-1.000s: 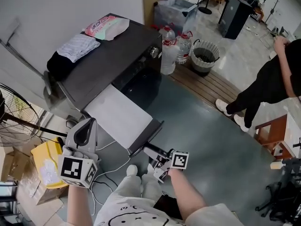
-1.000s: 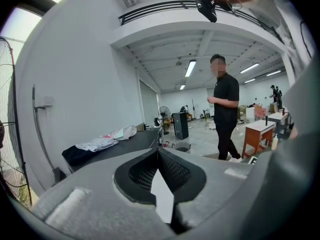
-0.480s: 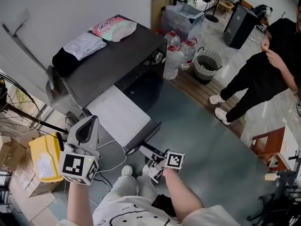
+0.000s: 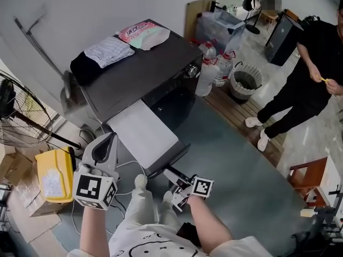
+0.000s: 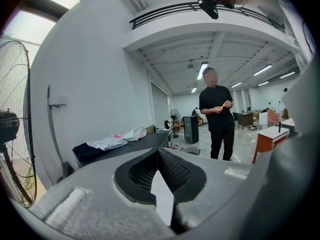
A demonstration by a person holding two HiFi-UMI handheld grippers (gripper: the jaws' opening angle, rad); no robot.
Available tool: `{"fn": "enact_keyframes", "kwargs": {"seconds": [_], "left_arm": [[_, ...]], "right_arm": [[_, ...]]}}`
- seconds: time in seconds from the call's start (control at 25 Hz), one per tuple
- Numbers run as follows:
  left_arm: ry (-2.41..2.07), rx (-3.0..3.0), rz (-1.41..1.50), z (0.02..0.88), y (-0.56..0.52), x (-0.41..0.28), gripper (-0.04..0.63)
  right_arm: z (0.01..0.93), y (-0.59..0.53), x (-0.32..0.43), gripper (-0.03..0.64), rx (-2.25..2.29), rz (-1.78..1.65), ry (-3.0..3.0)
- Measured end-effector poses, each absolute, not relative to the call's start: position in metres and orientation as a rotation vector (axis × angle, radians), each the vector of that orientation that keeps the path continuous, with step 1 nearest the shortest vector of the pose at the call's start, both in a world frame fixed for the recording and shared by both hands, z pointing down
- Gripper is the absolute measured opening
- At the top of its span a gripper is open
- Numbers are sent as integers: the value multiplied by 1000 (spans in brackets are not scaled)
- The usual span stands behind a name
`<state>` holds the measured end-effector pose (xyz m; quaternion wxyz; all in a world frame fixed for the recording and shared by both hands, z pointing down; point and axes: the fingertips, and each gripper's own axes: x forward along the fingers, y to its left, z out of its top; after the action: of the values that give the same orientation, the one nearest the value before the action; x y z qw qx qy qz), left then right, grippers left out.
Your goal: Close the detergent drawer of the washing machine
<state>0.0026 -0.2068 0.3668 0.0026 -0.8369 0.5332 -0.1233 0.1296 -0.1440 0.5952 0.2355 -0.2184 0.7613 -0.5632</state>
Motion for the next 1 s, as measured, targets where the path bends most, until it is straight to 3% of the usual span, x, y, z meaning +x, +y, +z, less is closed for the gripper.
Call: {"fn": "enact_keyframes", "kwargs": {"seconds": [1.0], "left_arm": [[1669,-2661,-313,363,-246,-34,18]], "right_arm": [[587,-177,97,265,-662,-1532,2101]]}}
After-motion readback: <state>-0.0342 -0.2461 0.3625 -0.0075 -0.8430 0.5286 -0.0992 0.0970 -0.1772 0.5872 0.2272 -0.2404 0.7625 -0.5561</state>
